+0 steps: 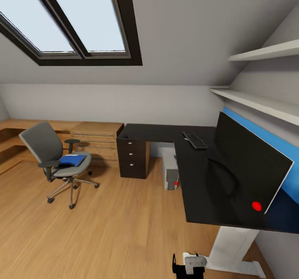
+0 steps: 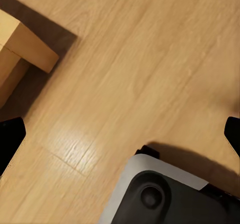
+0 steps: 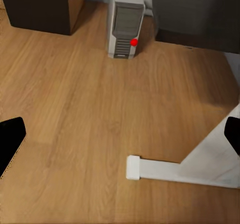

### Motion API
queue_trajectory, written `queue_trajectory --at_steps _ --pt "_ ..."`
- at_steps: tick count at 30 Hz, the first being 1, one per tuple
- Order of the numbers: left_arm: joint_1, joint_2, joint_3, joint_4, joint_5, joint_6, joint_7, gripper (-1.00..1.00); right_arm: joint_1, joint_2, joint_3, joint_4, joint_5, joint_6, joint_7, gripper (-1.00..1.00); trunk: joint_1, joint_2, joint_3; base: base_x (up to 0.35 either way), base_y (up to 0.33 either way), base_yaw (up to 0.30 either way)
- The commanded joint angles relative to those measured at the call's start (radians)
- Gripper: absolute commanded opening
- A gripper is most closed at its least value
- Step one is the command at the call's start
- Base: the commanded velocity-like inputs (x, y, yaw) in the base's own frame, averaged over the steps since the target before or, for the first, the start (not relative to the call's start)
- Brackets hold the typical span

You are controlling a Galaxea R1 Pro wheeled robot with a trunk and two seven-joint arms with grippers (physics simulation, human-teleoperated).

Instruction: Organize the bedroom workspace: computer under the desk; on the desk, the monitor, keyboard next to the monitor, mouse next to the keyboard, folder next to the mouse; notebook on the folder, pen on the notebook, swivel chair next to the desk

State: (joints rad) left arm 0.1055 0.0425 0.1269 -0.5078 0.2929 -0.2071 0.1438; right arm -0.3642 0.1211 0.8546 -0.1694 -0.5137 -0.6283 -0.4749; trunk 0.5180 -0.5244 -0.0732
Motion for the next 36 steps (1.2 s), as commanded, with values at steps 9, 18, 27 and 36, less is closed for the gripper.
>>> queue_trajectory --at_steps 9,18,27,36 --pt "0.000 0.000 -0.003 -0.001 0.010 -0.002 0.002 1.00 -0.001 0.000 0.008 0.001 -0.006 -0.002 0.064 1.00 0.001 -0.002 -0.002 0.312 0.185 -0.023" --pt "0.000 0.000 -0.003 -0.001 0.009 -0.003 0.002 1.00 -0.001 0.002 0.007 0.001 -0.006 0.002 0.082 1.00 0.001 -0.002 -0.002 0.102 0.048 -0.002" --pt "0.000 0.000 -0.003 -0.001 0.009 -0.003 0.002 1.00 -0.001 0.001 0.007 0.002 -0.005 0.001 0.082 1.00 0.001 -0.002 0.001 0.082 0.252 -0.047" --pt "0.000 0.000 -0.003 -0.001 0.009 -0.003 0.002 1.00 -0.001 0.002 0.009 0.002 -0.005 0.001 0.082 1.00 0.001 -0.002 0.011 0.103 0.284 -0.166"
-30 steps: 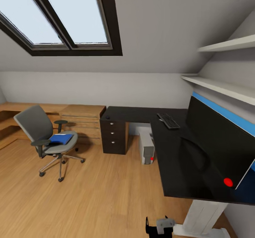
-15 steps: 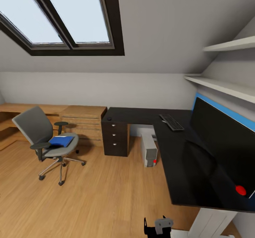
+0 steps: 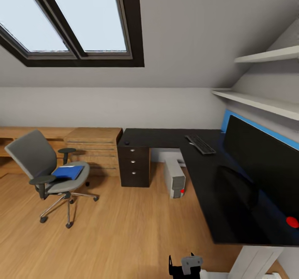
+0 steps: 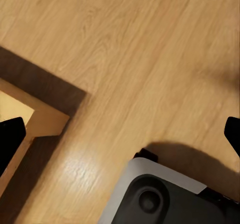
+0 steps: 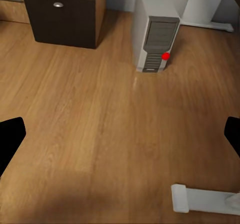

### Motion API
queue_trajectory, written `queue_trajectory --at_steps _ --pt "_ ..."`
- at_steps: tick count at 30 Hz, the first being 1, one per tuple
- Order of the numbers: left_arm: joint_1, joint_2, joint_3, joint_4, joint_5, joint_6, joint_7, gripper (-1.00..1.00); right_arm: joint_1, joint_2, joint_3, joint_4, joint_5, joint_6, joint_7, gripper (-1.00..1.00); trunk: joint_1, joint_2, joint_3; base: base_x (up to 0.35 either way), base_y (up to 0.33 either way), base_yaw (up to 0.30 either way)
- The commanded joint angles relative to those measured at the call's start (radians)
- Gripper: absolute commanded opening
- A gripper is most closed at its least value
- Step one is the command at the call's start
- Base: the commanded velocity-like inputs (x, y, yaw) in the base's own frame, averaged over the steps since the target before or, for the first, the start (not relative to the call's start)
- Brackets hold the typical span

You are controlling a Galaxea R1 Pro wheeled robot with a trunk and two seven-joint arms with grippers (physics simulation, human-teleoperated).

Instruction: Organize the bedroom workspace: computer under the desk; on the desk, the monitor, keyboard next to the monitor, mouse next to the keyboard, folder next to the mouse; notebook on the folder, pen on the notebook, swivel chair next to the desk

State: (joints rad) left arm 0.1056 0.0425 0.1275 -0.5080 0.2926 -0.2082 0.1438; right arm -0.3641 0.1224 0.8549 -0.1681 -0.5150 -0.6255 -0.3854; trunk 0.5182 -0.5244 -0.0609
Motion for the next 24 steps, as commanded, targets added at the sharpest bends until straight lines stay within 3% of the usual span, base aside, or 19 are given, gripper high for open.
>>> queue_trajectory --at_steps 1,7,24 --pt "0.000 0.000 -0.003 -0.001 0.010 -0.002 0.002 1.00 -0.001 0.000 0.009 0.001 -0.003 -0.002 -0.007 1.00 0.001 -0.002 -0.001 0.151 0.285 -0.177" --pt "0.000 0.000 -0.004 -0.001 0.010 -0.002 0.002 1.00 -0.001 0.000 0.009 0.001 -0.003 -0.002 -0.006 1.00 0.001 -0.002 0.002 0.212 0.269 -0.133" --pt "0.000 -0.001 -0.005 -0.001 0.010 -0.002 0.002 1.00 -0.001 0.002 0.009 0.001 -0.003 0.000 -0.007 1.00 0.001 -0.002 0.003 0.280 0.208 -0.008"
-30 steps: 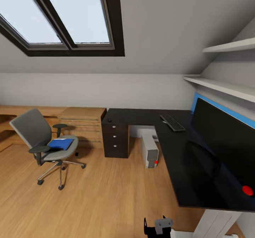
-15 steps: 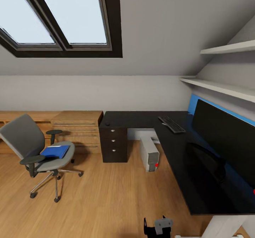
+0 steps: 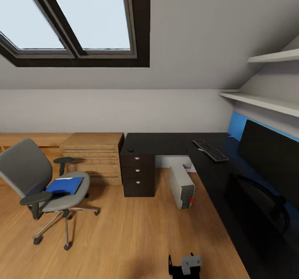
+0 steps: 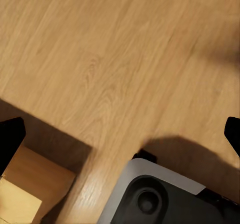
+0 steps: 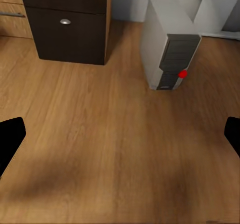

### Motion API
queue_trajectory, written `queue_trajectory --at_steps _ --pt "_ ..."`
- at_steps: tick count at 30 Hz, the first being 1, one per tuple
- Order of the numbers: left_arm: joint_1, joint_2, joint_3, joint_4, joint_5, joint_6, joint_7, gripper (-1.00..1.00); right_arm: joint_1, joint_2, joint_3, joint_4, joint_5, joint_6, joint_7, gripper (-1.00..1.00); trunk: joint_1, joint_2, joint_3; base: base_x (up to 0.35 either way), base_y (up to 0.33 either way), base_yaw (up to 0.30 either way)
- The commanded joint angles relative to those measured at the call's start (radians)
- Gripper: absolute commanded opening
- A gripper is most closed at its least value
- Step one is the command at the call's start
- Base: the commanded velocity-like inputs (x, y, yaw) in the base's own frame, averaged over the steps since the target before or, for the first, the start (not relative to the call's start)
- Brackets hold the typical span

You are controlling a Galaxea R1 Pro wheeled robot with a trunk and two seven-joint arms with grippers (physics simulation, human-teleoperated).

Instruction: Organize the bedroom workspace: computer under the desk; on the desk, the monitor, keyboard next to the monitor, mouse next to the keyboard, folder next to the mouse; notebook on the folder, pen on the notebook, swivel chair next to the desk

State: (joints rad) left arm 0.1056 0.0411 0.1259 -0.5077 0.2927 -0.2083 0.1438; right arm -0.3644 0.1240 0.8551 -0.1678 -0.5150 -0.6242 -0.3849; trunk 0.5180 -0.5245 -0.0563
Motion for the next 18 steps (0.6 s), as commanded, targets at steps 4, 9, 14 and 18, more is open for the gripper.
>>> queue_trajectory --at_steps 4,9,14,18 --pt "0.000 0.000 -0.003 -0.002 0.010 -0.002 0.002 1.00 -0.001 0.000 0.009 0.001 -0.004 -0.002 -0.007 1.00 0.001 -0.002 -0.002 0.318 0.132 0.000" --pt "0.000 0.000 -0.003 -0.002 0.010 -0.002 0.002 1.00 -0.001 0.000 0.009 0.001 -0.004 -0.002 -0.006 1.00 0.001 -0.002 -0.002 0.320 0.116 0.000" --pt "0.000 0.000 -0.003 -0.002 0.010 -0.002 0.002 1.00 -0.001 0.000 0.009 0.001 -0.004 -0.002 -0.006 1.00 0.001 -0.002 -0.002 0.323 0.093 0.000" --pt "0.000 0.000 -0.003 -0.002 0.010 -0.002 0.002 1.00 -0.001 0.000 0.009 0.001 -0.004 -0.002 -0.006 1.00 0.001 -0.002 -0.002 0.328 0.036 0.000"
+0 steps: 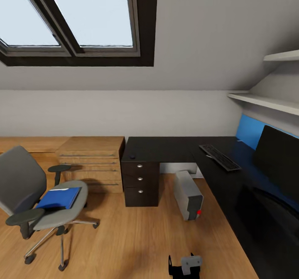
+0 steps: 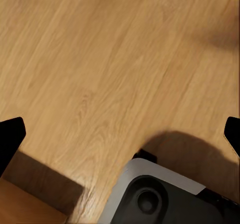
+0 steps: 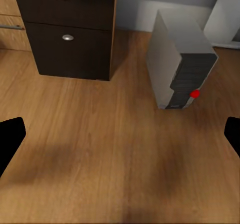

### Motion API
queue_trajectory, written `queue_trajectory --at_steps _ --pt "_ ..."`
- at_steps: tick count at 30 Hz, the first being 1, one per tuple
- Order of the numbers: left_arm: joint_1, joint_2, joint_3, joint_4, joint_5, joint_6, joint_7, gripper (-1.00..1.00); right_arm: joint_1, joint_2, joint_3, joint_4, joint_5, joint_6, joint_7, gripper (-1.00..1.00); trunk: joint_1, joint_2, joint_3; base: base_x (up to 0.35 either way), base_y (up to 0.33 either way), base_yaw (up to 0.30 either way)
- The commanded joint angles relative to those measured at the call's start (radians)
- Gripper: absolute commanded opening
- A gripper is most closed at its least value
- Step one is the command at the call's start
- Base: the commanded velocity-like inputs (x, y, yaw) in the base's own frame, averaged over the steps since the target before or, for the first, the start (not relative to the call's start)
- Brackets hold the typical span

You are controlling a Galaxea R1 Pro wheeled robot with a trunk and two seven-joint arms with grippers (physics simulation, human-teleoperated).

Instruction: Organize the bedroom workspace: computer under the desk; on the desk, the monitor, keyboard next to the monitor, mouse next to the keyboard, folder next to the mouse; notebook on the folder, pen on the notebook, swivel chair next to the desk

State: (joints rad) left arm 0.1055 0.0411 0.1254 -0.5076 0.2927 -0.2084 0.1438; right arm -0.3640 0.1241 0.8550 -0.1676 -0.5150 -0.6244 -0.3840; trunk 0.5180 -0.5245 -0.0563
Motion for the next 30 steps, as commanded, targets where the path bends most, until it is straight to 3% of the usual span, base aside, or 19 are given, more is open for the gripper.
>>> queue_trajectory --at_steps 1,30 --pt "0.000 0.000 -0.003 -0.002 0.009 -0.002 0.002 1.00 -0.001 0.000 0.009 0.000 -0.004 -0.002 -0.007 1.00 0.001 -0.002 -0.002 0.329 0.014 0.000" --pt "0.000 0.000 -0.023 0.003 0.009 -0.002 0.002 1.00 -0.002 0.005 0.010 0.022 -0.004 -0.002 0.040 1.00 0.001 -0.002 -0.002 0.330 0.001 0.000"
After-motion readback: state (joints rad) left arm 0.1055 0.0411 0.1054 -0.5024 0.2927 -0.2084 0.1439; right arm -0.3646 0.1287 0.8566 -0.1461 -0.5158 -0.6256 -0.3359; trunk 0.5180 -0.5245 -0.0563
